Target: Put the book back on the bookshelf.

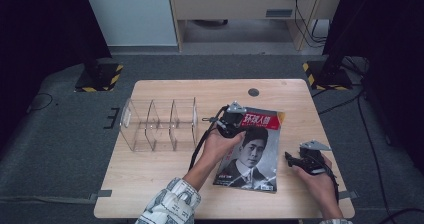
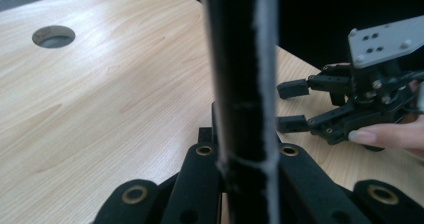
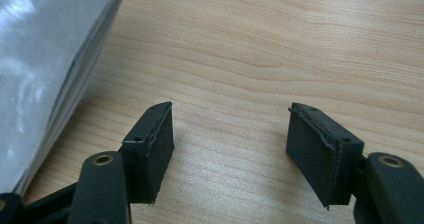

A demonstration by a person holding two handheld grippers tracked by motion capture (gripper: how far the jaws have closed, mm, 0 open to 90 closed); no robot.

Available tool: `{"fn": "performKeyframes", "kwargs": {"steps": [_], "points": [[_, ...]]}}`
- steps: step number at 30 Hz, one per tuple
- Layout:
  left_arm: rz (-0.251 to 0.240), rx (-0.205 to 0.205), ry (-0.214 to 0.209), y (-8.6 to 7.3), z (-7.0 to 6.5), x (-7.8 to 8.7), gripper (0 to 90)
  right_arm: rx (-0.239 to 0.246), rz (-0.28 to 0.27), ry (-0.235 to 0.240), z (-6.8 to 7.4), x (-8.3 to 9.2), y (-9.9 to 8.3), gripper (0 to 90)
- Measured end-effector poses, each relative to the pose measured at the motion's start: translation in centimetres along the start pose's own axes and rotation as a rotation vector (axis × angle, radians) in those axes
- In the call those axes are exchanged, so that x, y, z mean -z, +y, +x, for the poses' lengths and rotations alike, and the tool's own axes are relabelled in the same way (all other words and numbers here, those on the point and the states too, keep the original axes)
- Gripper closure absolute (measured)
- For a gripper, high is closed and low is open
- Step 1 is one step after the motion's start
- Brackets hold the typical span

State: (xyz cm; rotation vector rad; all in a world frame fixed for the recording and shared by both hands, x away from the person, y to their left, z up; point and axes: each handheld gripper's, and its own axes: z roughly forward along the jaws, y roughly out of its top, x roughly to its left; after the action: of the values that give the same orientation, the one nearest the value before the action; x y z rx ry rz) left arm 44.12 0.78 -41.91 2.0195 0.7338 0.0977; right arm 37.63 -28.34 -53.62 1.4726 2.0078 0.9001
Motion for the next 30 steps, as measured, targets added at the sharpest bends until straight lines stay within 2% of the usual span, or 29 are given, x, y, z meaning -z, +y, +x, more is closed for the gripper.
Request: {"fn": "performKeyframes", "kwargs": {"steps": [8,30], "points": [[-0.036,-0.013,-0.012,0.9,-0.5,1.1,86.5,-0.005,-0.001,0.006,0.1,-0.1,0.0,32.7],[-0.151,-0.039,0.007,4.1,-1.0,4.9,86.5,-0.002,0.0,0.013,0.2,-0.1,0.0,32.5]]}}
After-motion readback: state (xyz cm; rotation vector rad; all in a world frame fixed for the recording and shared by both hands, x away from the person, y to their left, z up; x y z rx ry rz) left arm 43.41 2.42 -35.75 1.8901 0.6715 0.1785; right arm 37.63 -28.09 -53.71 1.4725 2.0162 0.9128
